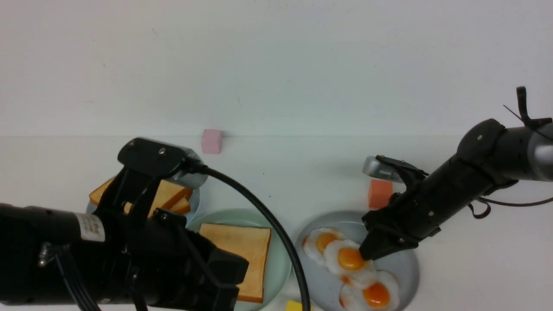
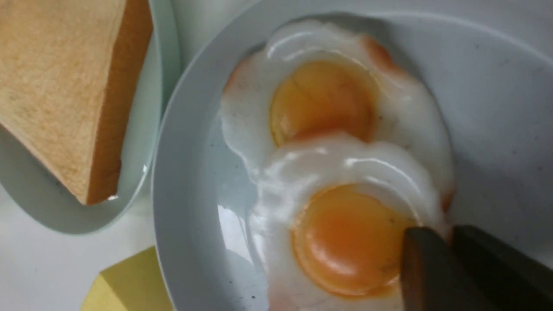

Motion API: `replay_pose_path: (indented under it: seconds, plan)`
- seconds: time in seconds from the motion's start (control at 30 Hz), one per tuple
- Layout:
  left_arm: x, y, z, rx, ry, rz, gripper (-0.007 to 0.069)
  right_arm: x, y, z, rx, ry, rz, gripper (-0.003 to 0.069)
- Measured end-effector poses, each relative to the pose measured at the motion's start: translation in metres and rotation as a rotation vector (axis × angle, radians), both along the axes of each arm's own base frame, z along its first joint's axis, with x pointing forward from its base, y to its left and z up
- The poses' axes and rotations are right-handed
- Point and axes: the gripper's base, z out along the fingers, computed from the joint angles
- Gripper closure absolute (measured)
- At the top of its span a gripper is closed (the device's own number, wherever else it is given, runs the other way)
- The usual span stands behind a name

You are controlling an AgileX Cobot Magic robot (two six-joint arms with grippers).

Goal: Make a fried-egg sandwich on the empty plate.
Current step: Use the right arm to grab a fried egg, then use the right arm to place the fried egg on the slice of bread in the middle

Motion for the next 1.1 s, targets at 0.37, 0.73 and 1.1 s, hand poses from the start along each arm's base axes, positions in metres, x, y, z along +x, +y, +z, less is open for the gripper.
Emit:
replay_pose_path:
  seconds: [0.37,0.73,1.1]
  plan:
    - [0.001,0.002,-0.001,0.04,-0.023,-0.005,0.0637,-0.001,-0.001,0.011,-0.004,-0.035,0.017,0.0636]
    - [-0.004,0.018,-0.009,0.169,0.087,0.107,0.0631,0.005,0.03,0.064,0.007,-0.153,0.119,0.0636]
    - [-0.032,0.059,0.01,0.246,0.105,0.327,0.0624,0.019,0.16,0.065,0.032,-0.253,0.324,0.0635]
